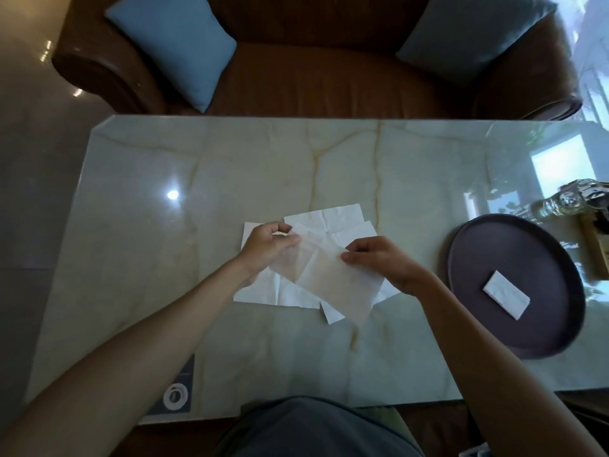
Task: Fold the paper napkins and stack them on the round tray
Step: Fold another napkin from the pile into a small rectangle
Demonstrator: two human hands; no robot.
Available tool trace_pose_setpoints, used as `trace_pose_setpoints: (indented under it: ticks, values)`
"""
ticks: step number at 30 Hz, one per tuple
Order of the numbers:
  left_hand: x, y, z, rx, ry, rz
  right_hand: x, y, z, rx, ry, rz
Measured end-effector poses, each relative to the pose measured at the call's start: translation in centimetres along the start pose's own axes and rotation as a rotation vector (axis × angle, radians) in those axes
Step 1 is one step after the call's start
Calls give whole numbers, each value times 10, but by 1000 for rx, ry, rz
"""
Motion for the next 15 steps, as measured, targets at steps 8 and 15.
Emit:
trace_pose_setpoints:
  ticks: [8, 15]
  values:
    - [1, -6, -27, 152, -45, 117, 19, 13, -20, -37, -92, 85]
    - [59, -5, -47, 92, 233, 79, 18, 16, -19, -36, -74, 300]
Point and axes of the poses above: each hand's wrist, its own z-axis towards the middle knuckle, its own x-axis out of the palm, y = z × x, the point moved 8 cm from there along z, towards the middle knuckle, and after that the axes turned 7 degrees about -z, right-handed, at the moved point
